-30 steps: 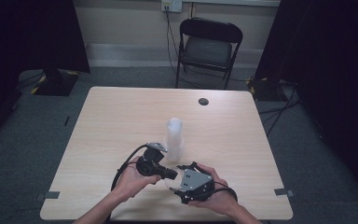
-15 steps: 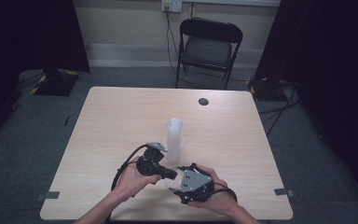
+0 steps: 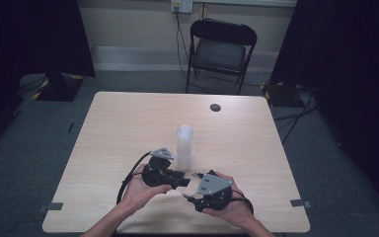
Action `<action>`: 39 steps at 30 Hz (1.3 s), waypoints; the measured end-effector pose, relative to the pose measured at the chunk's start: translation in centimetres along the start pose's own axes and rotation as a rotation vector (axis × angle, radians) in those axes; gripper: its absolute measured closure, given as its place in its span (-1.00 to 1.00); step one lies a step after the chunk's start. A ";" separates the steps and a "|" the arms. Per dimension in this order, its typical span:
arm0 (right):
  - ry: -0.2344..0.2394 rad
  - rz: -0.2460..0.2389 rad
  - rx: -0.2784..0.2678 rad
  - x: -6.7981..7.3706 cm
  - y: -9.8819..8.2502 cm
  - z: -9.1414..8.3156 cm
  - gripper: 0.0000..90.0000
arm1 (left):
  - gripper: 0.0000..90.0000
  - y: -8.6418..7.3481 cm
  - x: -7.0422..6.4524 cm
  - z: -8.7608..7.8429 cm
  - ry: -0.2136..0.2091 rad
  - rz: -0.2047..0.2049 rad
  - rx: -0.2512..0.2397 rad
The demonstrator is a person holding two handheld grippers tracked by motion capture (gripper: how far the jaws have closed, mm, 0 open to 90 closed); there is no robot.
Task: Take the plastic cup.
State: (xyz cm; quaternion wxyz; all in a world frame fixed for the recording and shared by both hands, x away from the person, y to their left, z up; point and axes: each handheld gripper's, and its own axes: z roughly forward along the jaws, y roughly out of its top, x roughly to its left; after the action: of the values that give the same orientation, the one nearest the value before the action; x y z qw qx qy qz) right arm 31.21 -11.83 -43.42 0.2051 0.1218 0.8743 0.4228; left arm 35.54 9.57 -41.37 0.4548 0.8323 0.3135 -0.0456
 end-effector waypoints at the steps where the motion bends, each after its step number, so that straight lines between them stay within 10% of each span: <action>1: -0.008 0.004 -0.002 -0.1 0.0 -0.1 -0.29 | 0.35 -0.1 -0.1 -0.1 -0.002 0.004 -0.007; 26: -0.066 0.154 -0.049 -2.3 -1.0 -1.3 -0.26 | -0.26 -1.9 0.6 -2.4 0.166 -0.002 -0.196; 39: -0.140 0.282 -0.063 -4.6 -1.7 -2.3 -0.26 | -0.42 -3.0 1.0 -3.3 0.299 0.126 -0.232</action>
State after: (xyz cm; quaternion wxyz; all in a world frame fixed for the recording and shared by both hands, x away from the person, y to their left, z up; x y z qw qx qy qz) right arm 34.17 -16.21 -42.31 0.2078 0.2660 0.8183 0.4652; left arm 33.96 13.83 -42.01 0.4978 0.7899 0.3281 0.1434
